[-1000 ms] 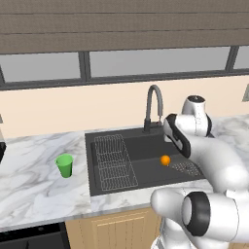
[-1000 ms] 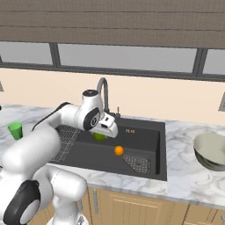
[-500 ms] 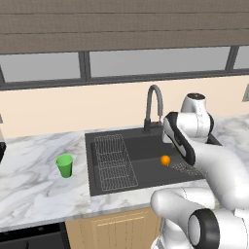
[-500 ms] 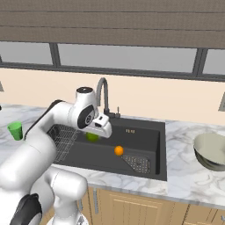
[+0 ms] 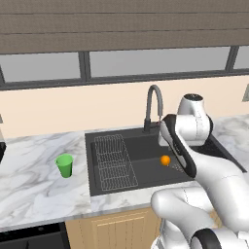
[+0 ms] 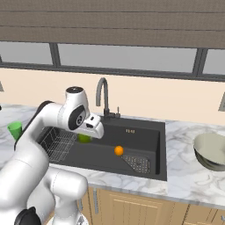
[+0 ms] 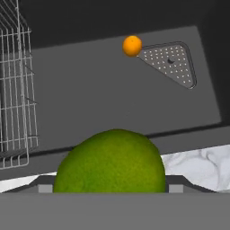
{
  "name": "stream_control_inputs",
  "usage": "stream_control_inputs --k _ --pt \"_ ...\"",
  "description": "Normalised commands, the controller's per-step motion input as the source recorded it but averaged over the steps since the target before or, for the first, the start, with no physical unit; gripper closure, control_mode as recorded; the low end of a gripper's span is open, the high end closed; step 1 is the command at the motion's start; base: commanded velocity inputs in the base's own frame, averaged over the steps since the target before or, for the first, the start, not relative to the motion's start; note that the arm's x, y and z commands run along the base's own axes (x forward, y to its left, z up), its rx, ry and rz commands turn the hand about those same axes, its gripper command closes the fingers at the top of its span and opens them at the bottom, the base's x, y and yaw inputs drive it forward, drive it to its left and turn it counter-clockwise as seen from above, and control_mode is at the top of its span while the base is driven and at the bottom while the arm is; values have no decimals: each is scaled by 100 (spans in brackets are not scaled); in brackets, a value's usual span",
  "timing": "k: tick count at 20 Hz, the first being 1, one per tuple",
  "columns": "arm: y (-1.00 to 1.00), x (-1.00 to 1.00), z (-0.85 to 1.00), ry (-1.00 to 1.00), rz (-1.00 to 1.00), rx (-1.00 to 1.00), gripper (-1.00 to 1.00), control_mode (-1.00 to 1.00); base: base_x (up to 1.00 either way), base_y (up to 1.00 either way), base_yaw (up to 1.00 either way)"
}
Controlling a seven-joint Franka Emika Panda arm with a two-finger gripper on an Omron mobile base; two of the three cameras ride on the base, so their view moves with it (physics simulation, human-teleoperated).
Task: Remove the orange and lime from the sink. Then move the bowl and cup from the counter to the sink for washing.
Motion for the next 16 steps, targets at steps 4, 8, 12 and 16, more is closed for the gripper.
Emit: stream_control_inputs --k 4,8,12,16 --pt "30 -22 7 0 7 0 100 -100 0 0 0" --pt "27 -27 2 -1 7 0 100 -100 0 0 0" --pt "30 -29 0 -9 5 0 100 -100 0 0 0" --pt "33 -24 0 -7 9 2 100 -100 0 0 0"
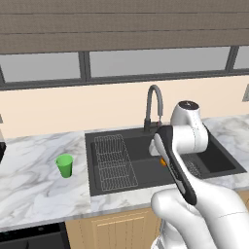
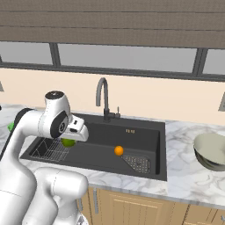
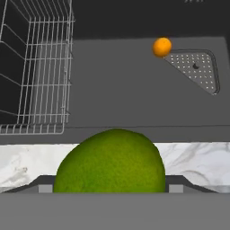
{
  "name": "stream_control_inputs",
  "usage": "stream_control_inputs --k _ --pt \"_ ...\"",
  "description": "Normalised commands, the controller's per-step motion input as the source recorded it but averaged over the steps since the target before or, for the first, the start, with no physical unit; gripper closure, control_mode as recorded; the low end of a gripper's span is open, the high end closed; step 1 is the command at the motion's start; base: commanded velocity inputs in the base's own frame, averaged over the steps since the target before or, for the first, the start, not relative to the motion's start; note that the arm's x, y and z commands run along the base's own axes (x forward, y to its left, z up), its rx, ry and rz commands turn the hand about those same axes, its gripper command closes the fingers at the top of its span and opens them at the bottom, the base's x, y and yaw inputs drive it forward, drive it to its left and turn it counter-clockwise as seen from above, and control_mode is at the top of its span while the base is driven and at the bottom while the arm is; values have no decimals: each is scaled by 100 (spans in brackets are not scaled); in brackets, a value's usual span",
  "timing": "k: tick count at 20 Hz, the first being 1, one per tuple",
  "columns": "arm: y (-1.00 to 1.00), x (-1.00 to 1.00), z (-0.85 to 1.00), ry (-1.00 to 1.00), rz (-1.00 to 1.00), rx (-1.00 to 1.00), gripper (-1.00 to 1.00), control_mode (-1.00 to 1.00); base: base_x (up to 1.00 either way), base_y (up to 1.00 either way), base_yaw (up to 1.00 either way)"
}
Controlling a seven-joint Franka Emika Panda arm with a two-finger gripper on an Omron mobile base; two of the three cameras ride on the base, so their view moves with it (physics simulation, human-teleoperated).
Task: Remove the orange and lime from the sink. Then move the bowl and cup from the counter to the sink for washing.
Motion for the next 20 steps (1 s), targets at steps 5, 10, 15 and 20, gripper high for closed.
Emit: stream_control_inputs --k 5,10,15,20 --pt "35 -18 0 -2 13 5 100 -100 0 0 0" --pt "34 -13 3 0 7 0 100 -100 0 0 0" --pt "38 -10 5 0 1 0 100 -100 0 0 0" --pt "43 -5 1 -3 0 0 100 -100 0 0 0"
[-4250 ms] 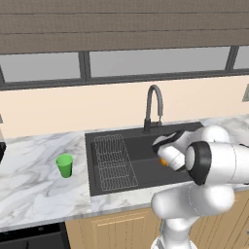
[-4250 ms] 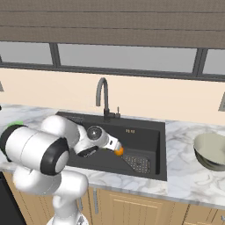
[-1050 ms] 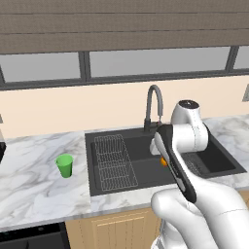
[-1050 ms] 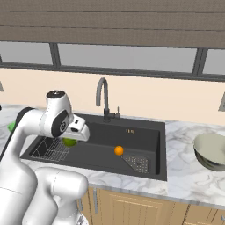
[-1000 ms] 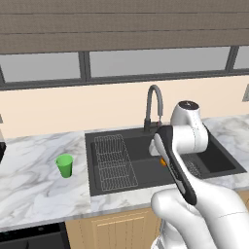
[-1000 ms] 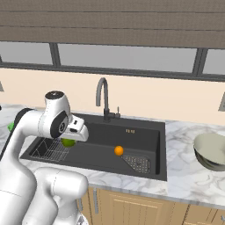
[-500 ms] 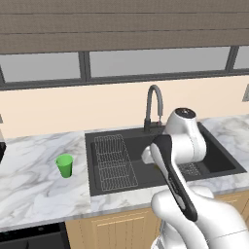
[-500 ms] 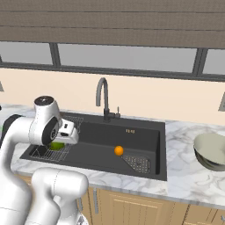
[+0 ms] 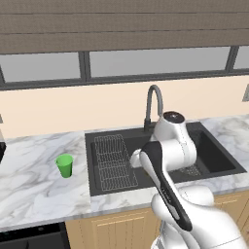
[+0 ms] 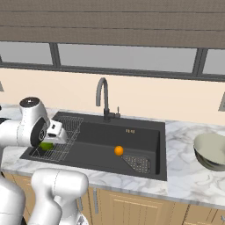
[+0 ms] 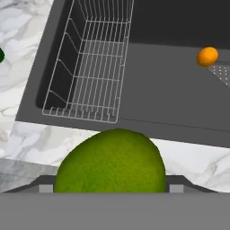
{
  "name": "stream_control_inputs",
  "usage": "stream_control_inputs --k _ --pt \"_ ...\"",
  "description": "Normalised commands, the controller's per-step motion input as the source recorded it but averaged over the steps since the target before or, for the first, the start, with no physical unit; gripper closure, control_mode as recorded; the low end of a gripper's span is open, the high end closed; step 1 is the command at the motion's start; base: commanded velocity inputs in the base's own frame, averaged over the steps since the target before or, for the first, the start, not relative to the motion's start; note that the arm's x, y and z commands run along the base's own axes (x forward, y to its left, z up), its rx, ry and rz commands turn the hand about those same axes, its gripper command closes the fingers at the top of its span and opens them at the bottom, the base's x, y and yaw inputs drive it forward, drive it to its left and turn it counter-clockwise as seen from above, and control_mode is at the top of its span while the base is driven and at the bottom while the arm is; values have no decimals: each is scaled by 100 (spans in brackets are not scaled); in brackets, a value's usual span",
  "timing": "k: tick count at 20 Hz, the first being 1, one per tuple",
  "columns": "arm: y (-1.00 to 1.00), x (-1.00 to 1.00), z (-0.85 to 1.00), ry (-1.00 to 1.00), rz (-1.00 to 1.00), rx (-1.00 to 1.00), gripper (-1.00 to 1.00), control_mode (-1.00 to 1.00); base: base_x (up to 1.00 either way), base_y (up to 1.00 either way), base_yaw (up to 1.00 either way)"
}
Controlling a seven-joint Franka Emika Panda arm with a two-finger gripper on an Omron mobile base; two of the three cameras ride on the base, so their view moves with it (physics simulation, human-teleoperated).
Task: Remove the orange and lime from the sink. Then move the bowl and cup from the counter to the sink for washing.
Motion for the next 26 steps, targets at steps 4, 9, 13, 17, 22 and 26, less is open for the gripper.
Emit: stream_control_inputs --k 4,9,13,17,22,26 --pt "45 0 0 -5 2 1 100 -100 0 0 0" --pt "42 0 0 -2 1 4 100 -100 0 0 0" --pt "40 0 0 -2 0 6 100 -100 0 0 0" --pt "39 0 0 0 0 7 100 -100 0 0 0" --pt "38 0 0 0 0 7 100 -100 0 0 0" --pt "41 0 0 0 0 6 100 -100 0 0 0"
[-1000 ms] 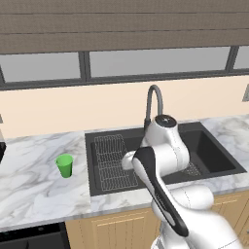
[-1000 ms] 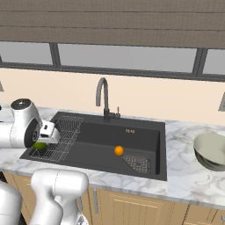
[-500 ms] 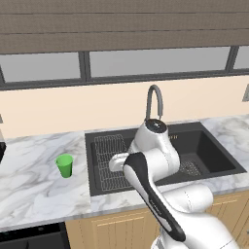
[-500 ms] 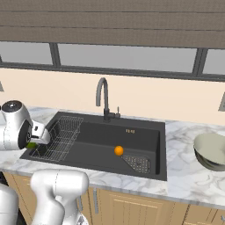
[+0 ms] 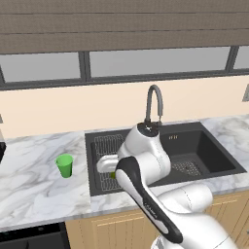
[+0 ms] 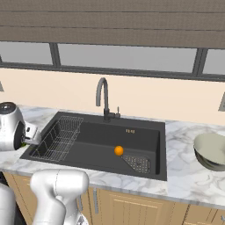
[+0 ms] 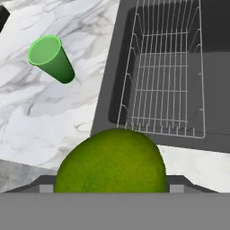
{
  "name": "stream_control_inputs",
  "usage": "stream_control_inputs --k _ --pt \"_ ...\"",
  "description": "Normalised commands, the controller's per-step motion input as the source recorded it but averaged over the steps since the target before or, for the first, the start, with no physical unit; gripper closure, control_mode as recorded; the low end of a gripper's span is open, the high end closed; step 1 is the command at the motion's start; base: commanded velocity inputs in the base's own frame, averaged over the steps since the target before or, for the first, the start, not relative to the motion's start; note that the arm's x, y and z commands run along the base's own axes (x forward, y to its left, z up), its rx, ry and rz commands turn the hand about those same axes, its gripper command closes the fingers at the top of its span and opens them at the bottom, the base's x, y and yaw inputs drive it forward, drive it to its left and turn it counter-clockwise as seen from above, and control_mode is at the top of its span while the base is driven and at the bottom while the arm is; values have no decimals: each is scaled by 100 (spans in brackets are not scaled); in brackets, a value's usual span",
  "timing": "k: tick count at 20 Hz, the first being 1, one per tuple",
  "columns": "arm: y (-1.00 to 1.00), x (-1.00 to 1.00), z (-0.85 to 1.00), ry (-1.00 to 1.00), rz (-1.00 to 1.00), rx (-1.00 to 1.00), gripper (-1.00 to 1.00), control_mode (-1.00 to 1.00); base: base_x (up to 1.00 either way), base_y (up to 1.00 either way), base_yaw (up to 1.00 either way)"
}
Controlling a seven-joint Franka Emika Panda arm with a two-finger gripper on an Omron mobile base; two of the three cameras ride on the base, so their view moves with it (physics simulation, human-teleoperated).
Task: Remove the orange and lime from the sink. Then move the bowl and cup from the counter to the sink for washing.
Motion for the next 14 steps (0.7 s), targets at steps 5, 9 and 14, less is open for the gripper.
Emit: stream_control_inputs --k 5,9,14 --pt "39 0 0 0 0 6 100 -100 0 0 0" --pt "39 0 0 0 0 4 100 -100 0 0 0" --pt "37 0 0 0 0 4 100 -100 0 0 0"
